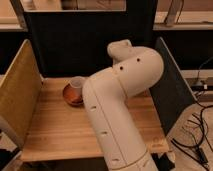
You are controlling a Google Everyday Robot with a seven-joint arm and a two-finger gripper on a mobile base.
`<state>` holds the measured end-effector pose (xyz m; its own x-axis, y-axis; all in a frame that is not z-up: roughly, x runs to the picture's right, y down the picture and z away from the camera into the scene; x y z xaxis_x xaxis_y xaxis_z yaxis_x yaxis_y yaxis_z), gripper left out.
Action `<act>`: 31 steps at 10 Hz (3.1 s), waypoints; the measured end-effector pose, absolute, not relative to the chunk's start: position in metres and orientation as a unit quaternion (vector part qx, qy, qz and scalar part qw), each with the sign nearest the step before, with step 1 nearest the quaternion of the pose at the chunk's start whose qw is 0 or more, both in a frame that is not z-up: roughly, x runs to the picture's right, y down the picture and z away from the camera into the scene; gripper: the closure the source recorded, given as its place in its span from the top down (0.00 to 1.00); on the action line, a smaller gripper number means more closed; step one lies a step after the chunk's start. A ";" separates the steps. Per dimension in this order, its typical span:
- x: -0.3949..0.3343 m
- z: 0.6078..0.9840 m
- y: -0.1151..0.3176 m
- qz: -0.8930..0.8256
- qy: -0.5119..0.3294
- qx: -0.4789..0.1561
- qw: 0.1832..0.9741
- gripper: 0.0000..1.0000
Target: Stand the bottle upright
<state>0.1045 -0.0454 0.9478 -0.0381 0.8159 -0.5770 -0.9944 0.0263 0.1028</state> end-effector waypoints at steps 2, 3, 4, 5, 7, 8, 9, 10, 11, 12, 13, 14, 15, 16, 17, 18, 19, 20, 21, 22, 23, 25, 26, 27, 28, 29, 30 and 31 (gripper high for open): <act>0.100 0.955 -0.040 0.685 0.258 -0.178 0.657 0.80; 0.100 0.955 -0.041 0.685 0.258 -0.178 0.657 0.80; 0.101 0.955 -0.041 0.685 0.258 -0.177 0.657 0.80; 0.103 0.955 -0.037 0.684 0.262 -0.179 0.656 0.80; 0.112 0.952 -0.016 0.678 0.280 -0.191 0.652 0.80; 0.117 0.949 0.000 0.673 0.290 -0.202 0.650 0.80; 0.119 0.948 0.012 0.668 0.298 -0.211 0.648 0.80; 0.119 0.948 0.018 0.666 0.301 -0.218 0.647 0.80; 0.118 0.948 0.025 0.664 0.304 -0.225 0.645 0.80; 0.117 0.949 0.031 0.661 0.304 -0.234 0.644 0.80; 0.114 0.951 0.035 0.658 0.304 -0.240 0.645 0.80; 0.111 0.954 0.037 0.655 0.305 -0.245 0.646 0.80; 0.104 0.957 0.039 0.652 0.304 -0.251 0.648 0.80; 0.102 0.960 0.040 0.650 0.304 -0.253 0.648 0.80; 0.100 0.963 0.039 0.649 0.304 -0.254 0.649 0.80; 0.097 0.969 0.038 0.649 0.304 -0.255 0.649 0.80; 0.096 0.973 0.037 0.651 0.305 -0.258 0.645 0.80; 0.099 0.977 0.035 0.656 0.308 -0.256 0.639 0.80; 0.104 0.981 0.031 0.662 0.311 -0.251 0.634 0.80; 0.110 0.984 0.024 0.669 0.311 -0.246 0.628 0.80; 0.114 0.986 0.019 0.676 0.310 -0.243 0.623 0.80; 0.123 0.986 0.012 0.686 0.307 -0.238 0.615 0.80; 0.125 0.985 0.011 0.687 0.306 -0.239 0.614 0.80; 0.126 0.985 0.013 0.688 0.307 -0.241 0.611 0.80; 0.127 0.984 0.016 0.688 0.307 -0.246 0.610 0.80; 0.126 0.984 0.018 0.685 0.308 -0.250 0.611 0.80; 0.125 0.983 0.020 0.682 0.307 -0.254 0.613 0.80; 0.123 0.983 0.022 0.679 0.307 -0.258 0.616 0.80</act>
<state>0.1229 0.0224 0.9827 -0.1091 0.6769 -0.7279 -0.9937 -0.0541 0.0986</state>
